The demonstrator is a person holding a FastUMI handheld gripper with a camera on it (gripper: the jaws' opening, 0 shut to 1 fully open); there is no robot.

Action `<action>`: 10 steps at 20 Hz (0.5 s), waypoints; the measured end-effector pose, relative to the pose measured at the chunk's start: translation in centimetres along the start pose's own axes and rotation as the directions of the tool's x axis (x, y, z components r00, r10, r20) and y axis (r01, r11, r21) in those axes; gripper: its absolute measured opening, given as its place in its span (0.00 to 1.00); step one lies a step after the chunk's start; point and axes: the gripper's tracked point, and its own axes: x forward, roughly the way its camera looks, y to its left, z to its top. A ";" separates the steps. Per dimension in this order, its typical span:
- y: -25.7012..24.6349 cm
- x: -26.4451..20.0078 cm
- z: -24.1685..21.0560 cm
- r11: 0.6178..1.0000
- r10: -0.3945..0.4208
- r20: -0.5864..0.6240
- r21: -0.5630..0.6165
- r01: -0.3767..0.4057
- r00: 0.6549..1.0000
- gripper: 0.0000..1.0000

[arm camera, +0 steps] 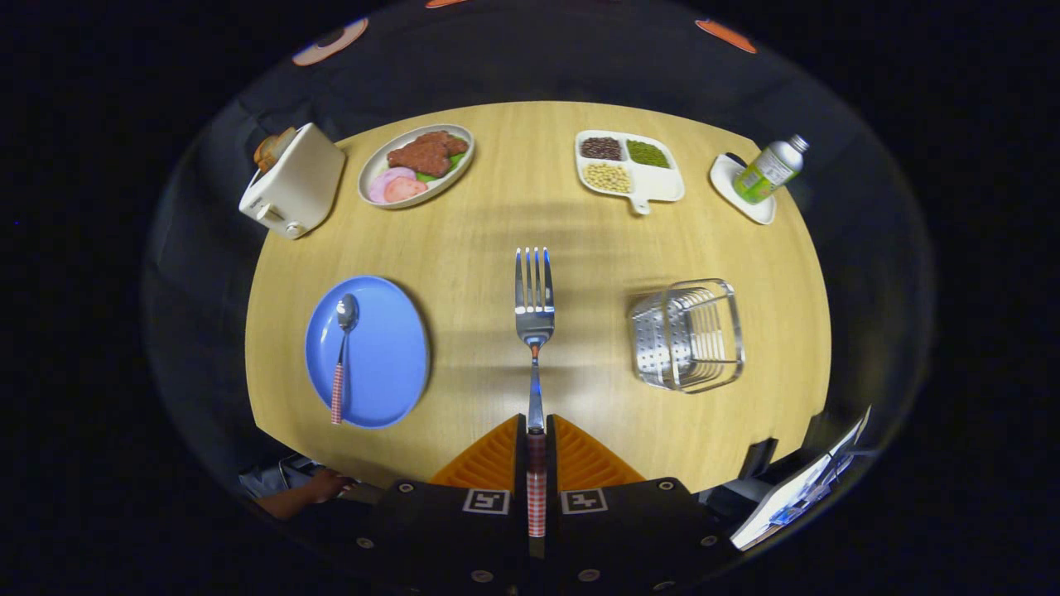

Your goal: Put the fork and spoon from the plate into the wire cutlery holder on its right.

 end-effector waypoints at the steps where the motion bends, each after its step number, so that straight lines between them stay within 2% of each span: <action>1: -1.4 -0.2 -0.2 1.000 -0.005 -0.016 0.007 0.005 1.000 0.08; 10: -8.6 0.2 -1.4 1.000 0.009 -0.175 0.005 -0.008 0.985 0.08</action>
